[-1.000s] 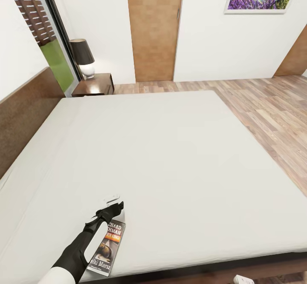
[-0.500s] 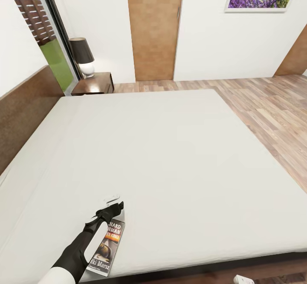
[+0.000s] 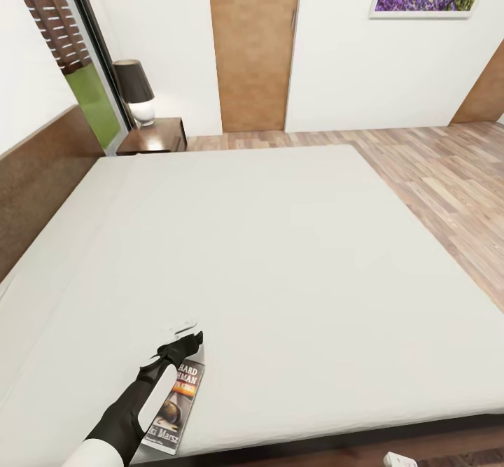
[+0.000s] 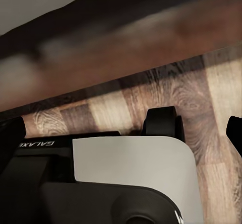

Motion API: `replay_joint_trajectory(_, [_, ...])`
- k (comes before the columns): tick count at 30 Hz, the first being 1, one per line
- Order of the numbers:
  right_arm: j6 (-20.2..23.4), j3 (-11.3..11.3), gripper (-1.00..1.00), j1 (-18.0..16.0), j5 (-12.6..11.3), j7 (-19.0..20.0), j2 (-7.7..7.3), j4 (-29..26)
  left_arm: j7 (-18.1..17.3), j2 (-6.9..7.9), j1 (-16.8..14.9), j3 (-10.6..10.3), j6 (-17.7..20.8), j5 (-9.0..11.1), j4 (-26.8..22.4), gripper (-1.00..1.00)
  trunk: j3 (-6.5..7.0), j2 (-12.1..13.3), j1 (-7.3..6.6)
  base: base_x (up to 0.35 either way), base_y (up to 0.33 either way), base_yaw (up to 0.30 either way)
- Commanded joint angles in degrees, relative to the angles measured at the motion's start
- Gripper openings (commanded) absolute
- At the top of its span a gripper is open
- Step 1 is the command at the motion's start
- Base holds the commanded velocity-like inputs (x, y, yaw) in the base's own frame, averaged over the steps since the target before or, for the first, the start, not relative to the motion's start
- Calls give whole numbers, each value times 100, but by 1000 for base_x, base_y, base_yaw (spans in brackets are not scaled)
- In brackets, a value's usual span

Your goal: In the bedroom, move the book from the bed onto either nightstand, and place the two sandals side by side next to the bed.

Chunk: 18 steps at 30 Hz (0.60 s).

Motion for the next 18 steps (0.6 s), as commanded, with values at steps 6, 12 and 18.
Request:
replay_joint_trajectory(6, [23, -25, 100, -3, -13, 25, -2, -2, 46, 3, -1, -17, 15, 54, -11, 100, -76, -164, 88, 0, 0, 0])
replay_joint_trajectory(12, [23, -27, 100, -2, -13, 25, -2, -2, 47, 3, -2, -10, 15, 64, -23, 100, -76, -164, 88, 0, 0, 0])
replay_joint_trajectory(18, [23, -26, 100, -4, -13, 25, 0, -2, 54, 3, -1, -8, 15, 63, -20, 100, -76, -164, 88, -96, 0, 0])
